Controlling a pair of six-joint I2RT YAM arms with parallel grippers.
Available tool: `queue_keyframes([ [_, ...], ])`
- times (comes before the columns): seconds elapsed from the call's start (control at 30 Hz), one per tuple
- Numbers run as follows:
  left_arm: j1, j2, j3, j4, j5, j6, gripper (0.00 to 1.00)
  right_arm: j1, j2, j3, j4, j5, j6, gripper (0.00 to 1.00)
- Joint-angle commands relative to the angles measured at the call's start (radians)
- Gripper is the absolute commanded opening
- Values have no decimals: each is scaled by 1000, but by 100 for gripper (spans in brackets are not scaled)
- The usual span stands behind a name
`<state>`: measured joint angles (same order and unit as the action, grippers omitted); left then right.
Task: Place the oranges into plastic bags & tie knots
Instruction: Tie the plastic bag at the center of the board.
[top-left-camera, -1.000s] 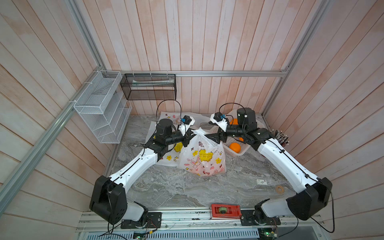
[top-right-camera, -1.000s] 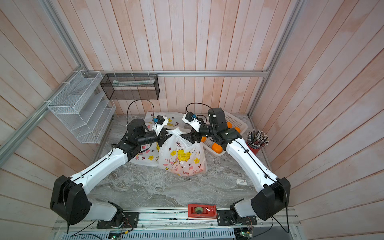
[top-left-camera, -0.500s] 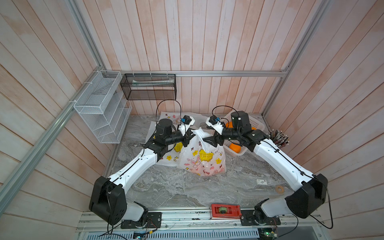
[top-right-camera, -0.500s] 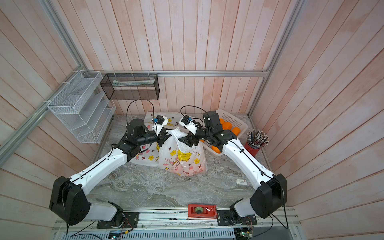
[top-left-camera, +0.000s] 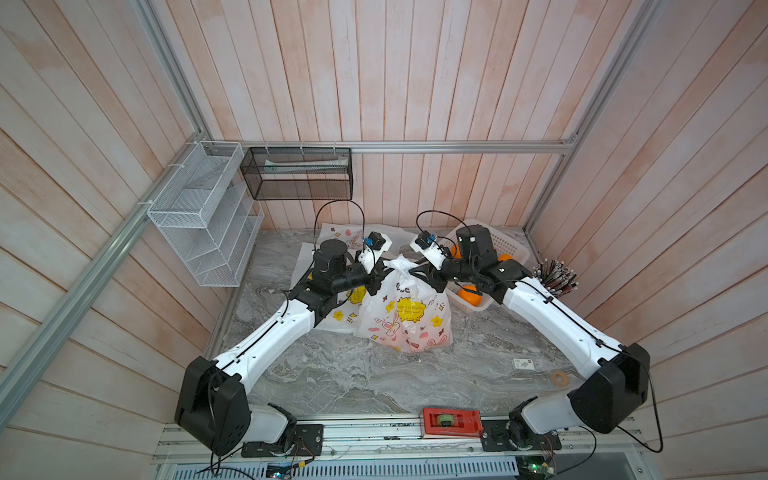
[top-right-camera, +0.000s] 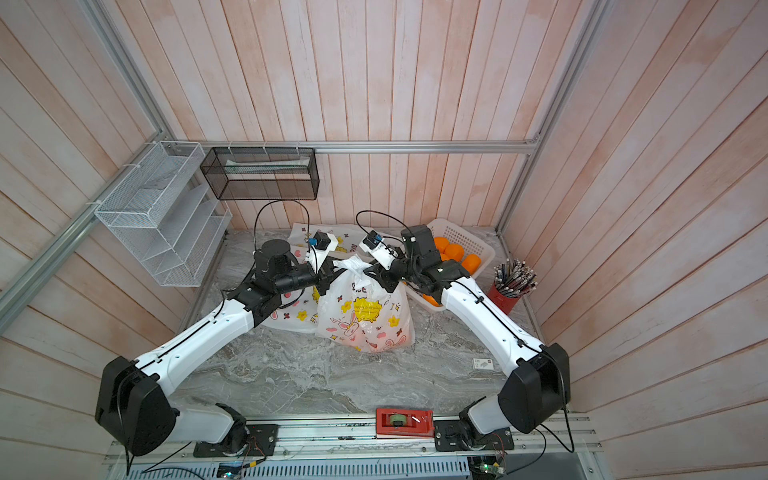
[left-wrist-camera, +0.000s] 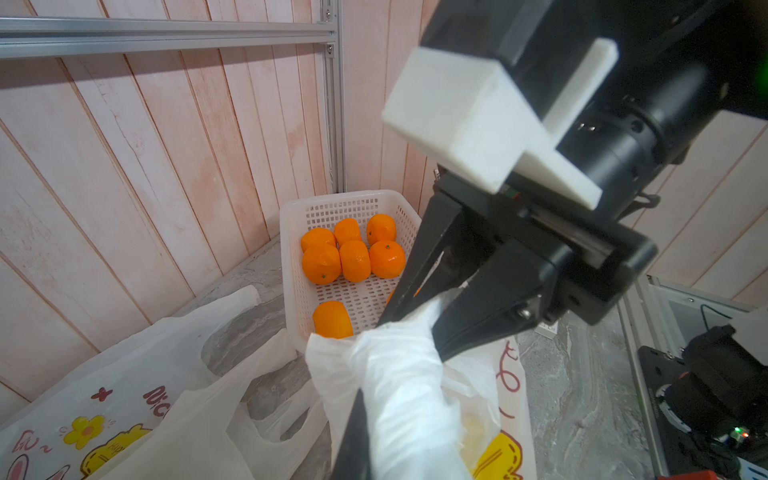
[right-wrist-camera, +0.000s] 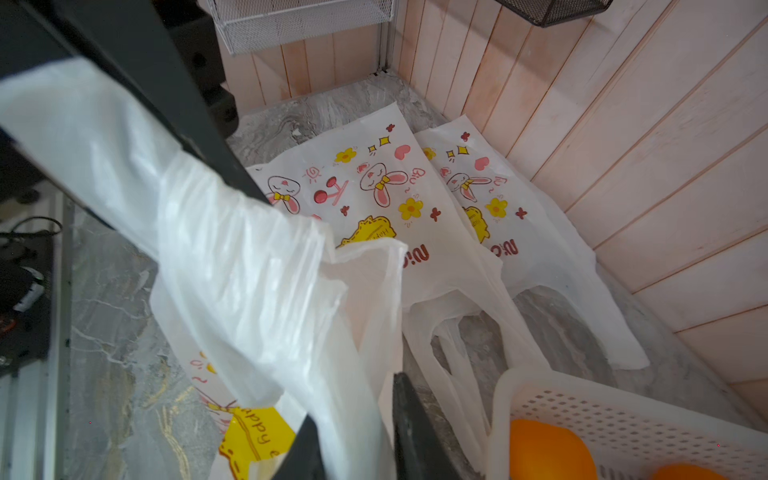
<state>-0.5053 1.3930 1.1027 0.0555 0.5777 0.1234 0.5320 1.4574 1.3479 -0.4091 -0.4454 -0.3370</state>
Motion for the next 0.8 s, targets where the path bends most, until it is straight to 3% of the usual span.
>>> queue_keyframes([
  [0.0,-9,-27,-10,-20,-32,-4,0,3,-39,11,12,109,13,14],
  [0.1,-14,-26,-9,-31,-38,-9,0,5,-55,10,45,163,14,0],
  [0.47,-20,-25,-7,-46,-7,-46,0,19,-88,-45,208,316,-8,0],
  [0.63,-21,-20,6,-46,-33,-123,0,24,-99,-131,295,314,-4,0],
  [0.67,-21,-17,12,-54,-56,-137,0,24,-107,-143,301,297,-2,2],
  [0.77,-21,-6,28,-69,-92,-163,0,24,-136,-150,263,236,-10,28],
])
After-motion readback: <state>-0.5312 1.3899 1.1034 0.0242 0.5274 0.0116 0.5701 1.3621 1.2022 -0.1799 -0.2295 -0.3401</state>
